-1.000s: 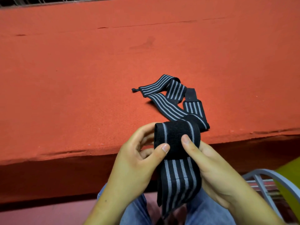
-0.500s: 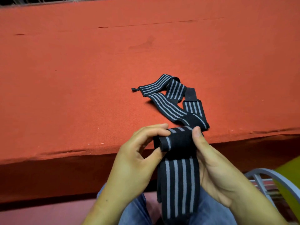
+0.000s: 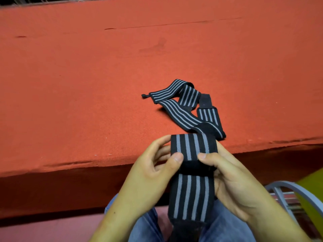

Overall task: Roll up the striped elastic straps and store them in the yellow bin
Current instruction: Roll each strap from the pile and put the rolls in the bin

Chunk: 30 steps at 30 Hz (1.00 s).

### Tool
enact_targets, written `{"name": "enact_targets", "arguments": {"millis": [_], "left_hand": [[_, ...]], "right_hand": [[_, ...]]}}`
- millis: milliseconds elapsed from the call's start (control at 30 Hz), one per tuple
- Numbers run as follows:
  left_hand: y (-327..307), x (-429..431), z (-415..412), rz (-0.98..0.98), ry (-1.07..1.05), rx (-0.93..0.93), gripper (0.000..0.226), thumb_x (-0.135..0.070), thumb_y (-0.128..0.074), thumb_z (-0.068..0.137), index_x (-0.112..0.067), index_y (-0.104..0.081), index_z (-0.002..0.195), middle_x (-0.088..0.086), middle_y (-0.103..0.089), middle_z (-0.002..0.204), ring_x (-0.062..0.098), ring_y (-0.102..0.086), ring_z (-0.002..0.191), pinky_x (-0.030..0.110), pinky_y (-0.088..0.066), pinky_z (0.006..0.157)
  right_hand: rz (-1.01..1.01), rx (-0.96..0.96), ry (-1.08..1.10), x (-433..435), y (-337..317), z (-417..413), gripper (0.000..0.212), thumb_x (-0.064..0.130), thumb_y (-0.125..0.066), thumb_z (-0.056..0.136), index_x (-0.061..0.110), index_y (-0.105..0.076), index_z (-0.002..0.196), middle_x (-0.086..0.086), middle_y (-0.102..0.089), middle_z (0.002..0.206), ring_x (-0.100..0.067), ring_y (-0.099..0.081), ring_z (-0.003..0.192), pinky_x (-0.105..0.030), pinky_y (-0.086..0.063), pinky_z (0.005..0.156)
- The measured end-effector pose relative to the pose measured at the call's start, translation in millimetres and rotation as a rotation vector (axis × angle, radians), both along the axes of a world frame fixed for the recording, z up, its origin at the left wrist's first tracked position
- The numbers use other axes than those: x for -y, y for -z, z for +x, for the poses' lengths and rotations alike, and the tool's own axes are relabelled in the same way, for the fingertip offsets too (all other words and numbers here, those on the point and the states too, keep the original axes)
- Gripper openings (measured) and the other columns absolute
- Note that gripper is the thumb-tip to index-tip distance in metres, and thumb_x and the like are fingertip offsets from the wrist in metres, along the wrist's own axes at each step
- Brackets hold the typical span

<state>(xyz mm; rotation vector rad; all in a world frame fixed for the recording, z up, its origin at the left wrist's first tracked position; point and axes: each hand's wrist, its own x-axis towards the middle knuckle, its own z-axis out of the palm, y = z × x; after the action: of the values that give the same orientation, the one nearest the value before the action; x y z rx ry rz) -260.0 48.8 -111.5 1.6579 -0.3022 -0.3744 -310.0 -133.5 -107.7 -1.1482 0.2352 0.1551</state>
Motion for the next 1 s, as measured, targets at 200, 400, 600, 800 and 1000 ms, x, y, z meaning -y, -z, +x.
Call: {"name": "enact_targets", "arguments": {"millis": [200,400,600,800,1000], "left_hand": [[1.6,1.8,-2.3,-0.049,-0.057,0.001,0.061,-0.023,-0.076,0.086,-0.021,-0.055,0.143,-0.004,-0.076,0.118,0.012,-0.072,0.112,0.020,-0.056,0.090],[-4.6,2.8,-3.2,-0.077,0.031,-0.052,0.045,-0.012,-0.071,0.093,-0.021,-0.060,0.137,-0.004,-0.078,0.115,0.012,-0.074,0.108,0.016,-0.056,0.086],[-5.1,4.3,-5.6,-0.113,-0.012,-0.027,0.042,-0.006,-0.071,0.092,-0.020,-0.064,0.131,-0.001,-0.079,0.110,0.011,-0.075,0.102,0.015,-0.055,0.082],[-4.4,4.2,-5.3,-0.143,-0.020,0.004,0.043,-0.002,-0.071,0.092,-0.020,-0.062,0.131,-0.002,-0.075,0.121,0.011,-0.072,0.112,0.020,-0.056,0.092],[-3.1,3.5,-2.3,-0.131,-0.017,0.098,0.048,0.007,-0.068,0.092,-0.024,-0.062,0.128,-0.006,-0.071,0.127,0.009,-0.064,0.125,0.024,-0.052,0.103]], "right_hand": [[-0.072,0.013,-0.011,-2.5,0.5,0.0,0.048,0.039,-0.067,0.086,0.026,-0.066,0.132,-0.005,-0.078,0.123,-0.021,-0.075,0.116,-0.038,-0.062,0.095],[-0.134,0.039,0.041,-3.9,2.0,0.2,0.029,0.043,-0.069,0.086,0.038,-0.075,0.114,-0.005,-0.077,0.124,-0.023,-0.074,0.118,-0.047,-0.053,0.104],[-0.073,0.010,0.002,-3.1,-0.7,-0.5,0.048,0.044,-0.067,0.084,0.028,-0.068,0.129,-0.006,-0.078,0.123,-0.022,-0.075,0.115,-0.039,-0.063,0.095],[-0.005,-0.027,-0.047,-3.8,-0.9,-1.2,0.054,0.048,-0.063,0.085,0.024,-0.067,0.133,-0.006,-0.078,0.125,-0.024,-0.075,0.117,-0.035,-0.064,0.091],[0.076,-0.033,-0.045,-5.4,-2.9,-2.1,0.054,0.048,-0.057,0.092,0.017,-0.069,0.134,-0.012,-0.075,0.130,-0.028,-0.071,0.123,-0.042,-0.058,0.102]]}}
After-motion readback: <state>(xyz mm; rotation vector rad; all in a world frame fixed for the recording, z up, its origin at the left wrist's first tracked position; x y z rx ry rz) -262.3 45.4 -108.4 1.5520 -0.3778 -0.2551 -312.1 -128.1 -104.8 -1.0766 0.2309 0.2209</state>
